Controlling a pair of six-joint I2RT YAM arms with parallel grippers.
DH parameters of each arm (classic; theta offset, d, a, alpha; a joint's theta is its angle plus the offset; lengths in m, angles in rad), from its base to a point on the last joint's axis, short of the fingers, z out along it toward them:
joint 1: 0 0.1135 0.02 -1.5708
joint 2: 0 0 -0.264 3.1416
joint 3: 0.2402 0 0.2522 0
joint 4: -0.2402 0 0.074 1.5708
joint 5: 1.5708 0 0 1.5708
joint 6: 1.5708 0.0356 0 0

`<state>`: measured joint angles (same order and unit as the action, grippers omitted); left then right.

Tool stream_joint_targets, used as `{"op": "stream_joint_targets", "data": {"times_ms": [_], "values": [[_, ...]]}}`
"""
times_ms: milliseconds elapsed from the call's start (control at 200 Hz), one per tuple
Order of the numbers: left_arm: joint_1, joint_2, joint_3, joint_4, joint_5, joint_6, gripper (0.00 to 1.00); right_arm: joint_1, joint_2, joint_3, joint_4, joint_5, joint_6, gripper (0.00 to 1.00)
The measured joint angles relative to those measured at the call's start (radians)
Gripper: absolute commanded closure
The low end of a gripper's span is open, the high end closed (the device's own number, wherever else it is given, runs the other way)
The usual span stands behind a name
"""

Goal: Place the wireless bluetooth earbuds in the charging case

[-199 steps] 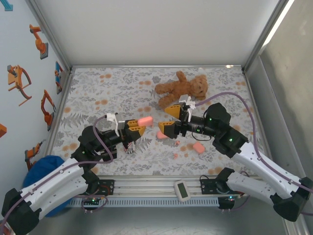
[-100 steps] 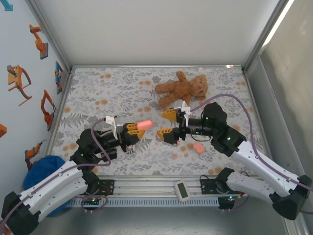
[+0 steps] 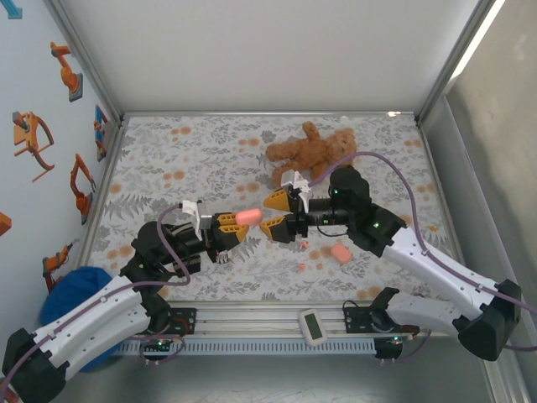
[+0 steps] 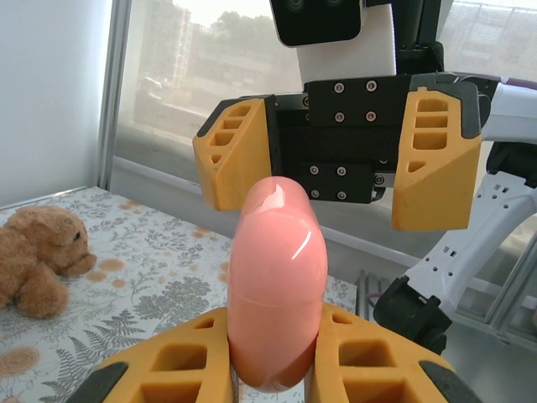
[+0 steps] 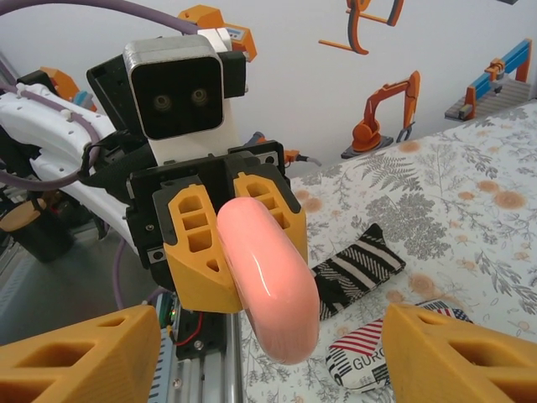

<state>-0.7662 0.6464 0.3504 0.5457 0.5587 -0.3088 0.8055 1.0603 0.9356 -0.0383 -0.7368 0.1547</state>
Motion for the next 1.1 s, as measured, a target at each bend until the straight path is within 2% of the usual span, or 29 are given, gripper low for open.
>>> {"op": "stream_joint_targets", "data": {"times_ms": [511,631,831,866,927,1102], "values": [[-0.01,0.016,0.0,0.008,0.018,-0.003,0.97,0.049,0.053,0.027,0.001,0.001,-0.003,0.57],[-0.013,0.021,0.0,0.012,0.024,-0.003,0.97,0.049,0.057,0.027,0.0,0.008,-0.009,0.69],[-0.013,0.025,0.0,0.024,0.035,-0.014,0.96,0.049,0.052,0.027,0.001,0.013,-0.018,0.74],[-0.013,0.028,0.0,0.027,0.037,-0.016,0.95,0.049,0.05,0.027,0.0,0.013,-0.018,0.74],[-0.013,0.033,0.0,0.037,0.04,-0.019,0.84,0.049,0.048,0.027,-0.001,0.015,-0.019,0.76],[-0.013,0.046,0.0,0.063,0.045,-0.021,0.71,0.049,0.038,0.027,-0.002,0.02,-0.021,0.77]]}}
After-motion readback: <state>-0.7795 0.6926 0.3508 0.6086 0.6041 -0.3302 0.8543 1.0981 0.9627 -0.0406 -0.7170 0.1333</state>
